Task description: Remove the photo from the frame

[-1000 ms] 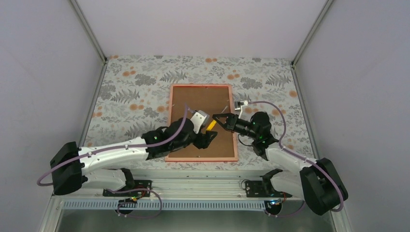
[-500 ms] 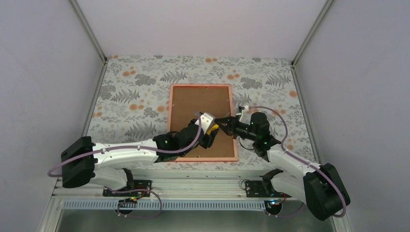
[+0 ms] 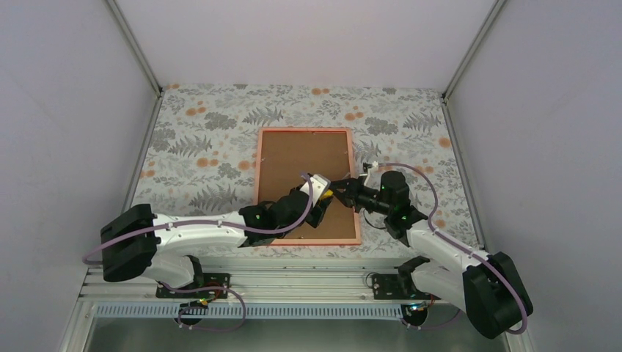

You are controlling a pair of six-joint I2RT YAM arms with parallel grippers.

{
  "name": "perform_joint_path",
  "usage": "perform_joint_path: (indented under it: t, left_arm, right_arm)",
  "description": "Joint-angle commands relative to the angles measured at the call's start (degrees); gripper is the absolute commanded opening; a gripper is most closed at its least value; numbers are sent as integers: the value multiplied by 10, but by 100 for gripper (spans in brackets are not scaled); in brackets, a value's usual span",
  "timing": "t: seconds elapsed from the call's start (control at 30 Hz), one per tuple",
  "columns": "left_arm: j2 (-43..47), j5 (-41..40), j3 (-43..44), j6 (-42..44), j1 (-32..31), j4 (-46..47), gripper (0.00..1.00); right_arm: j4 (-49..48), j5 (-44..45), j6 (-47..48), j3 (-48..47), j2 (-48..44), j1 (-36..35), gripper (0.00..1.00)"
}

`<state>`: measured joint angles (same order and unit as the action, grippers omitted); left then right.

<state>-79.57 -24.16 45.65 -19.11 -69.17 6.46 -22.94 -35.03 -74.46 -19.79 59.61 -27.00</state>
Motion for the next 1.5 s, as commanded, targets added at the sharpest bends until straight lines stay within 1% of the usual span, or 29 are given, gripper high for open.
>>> perform_joint_path:
  t: [0.0,0.37,0.53,0.7,1.0,1.17,1.3,1.43,1.47]
  left_arm:
    - [-8,18,-9,-8,4,28,47]
    - [-24,68,-26,-18,26,62,41]
    - [-22,94,-39,-21,38,85,35]
    - [-21,102,-46,-22,45,96,27]
    - [-14,120,-59,-15,49,129,26]
    - [-4,147,-77,-11,56,163,20]
    - [-2,159,-84,-12,62,177,16]
    - [-2,164,-89,-11,64,187,3]
    - [-1,165,-89,-11,64,185,3]
  right_arm:
    - [-2,1,-8,-11,-8,-6,4]
    - [-7,-4,-12,-11,-8,-7,4]
    - [-11,-7,-13,-10,-5,-6,4]
    - [-14,-8,-15,-8,-4,-7,4]
    - [-16,-10,-16,-4,-2,-6,4]
    - [-18,-14,-16,-2,-2,-7,4]
    - [-20,-18,-16,0,0,-6,4]
    - [-23,-22,-15,0,5,-6,4]
    - [-23,-22,-13,1,6,-6,4]
